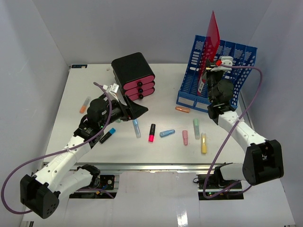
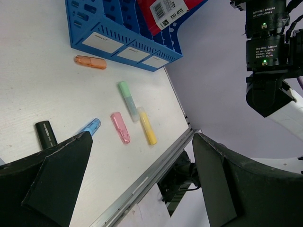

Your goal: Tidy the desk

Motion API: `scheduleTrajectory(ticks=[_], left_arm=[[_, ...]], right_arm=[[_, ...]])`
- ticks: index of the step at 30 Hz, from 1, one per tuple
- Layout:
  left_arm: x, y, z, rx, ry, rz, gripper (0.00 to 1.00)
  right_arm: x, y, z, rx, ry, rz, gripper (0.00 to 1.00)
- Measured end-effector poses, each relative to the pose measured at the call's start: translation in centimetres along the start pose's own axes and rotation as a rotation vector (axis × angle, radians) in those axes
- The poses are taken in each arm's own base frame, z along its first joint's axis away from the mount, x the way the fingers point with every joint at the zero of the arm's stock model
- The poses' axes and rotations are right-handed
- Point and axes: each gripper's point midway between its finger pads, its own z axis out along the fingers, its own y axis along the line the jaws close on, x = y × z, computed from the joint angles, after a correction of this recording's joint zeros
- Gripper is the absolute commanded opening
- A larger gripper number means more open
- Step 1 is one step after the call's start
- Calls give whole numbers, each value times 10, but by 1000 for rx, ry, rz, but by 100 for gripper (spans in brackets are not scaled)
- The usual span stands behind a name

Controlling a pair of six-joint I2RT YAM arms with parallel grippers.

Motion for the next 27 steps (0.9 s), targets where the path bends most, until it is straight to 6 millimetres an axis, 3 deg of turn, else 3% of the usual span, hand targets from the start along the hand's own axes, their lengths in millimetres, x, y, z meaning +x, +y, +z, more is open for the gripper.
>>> scheduleTrajectory(ticks=[7, 16, 27], left_arm=[[5, 5, 8, 6, 16, -12, 98], [6, 3, 9, 20, 20, -11, 98], [14, 8, 7, 22, 30, -18, 98]], right_arm=[[-6, 3, 4, -1, -54, 44, 8], [30, 3, 5, 2, -23, 15, 8], [42, 0, 3, 12, -45, 3, 8]])
